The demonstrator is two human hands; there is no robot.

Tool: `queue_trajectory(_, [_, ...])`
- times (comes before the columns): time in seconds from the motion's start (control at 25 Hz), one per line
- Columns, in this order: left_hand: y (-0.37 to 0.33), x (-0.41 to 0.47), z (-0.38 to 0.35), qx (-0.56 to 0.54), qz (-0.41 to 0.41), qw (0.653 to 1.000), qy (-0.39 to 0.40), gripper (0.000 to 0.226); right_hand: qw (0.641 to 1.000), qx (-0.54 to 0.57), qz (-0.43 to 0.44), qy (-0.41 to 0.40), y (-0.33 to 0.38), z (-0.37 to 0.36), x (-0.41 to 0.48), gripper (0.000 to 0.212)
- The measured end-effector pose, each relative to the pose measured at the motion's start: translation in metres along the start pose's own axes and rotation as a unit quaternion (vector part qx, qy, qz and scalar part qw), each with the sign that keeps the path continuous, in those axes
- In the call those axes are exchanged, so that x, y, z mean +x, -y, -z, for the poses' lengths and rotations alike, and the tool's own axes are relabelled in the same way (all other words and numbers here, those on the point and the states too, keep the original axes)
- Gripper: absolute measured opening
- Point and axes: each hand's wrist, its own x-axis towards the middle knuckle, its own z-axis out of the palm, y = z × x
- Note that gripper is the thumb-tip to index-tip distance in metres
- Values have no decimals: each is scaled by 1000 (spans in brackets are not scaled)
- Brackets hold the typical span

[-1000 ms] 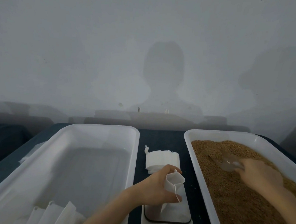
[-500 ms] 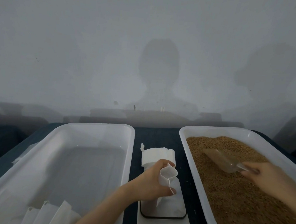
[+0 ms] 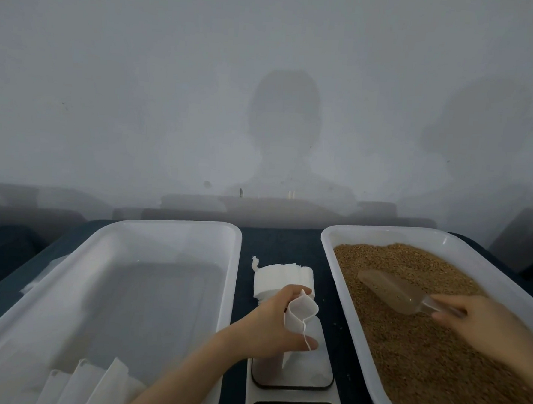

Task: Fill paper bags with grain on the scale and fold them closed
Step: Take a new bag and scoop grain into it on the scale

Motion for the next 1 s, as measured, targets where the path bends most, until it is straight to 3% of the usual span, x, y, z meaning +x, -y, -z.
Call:
queue_trajectory(0.28, [1, 2, -2, 2, 14, 1000, -14, 65, 997, 54, 35, -47, 9, 18, -14, 35])
queue_trajectory(0.52, [-2, 3, -1, -12, 31, 998, -45, 70, 984, 95, 152, -17, 57, 47, -30, 39])
queue_trajectory(0.72, [-3, 2, -2, -28, 23, 998, -47, 68, 972, 41, 229, -22, 93, 59, -32, 41])
queue_trajectory(1.0, [-1, 4, -1, -31, 16, 998, -51, 64, 967, -75, 241, -42, 97, 61, -23, 35])
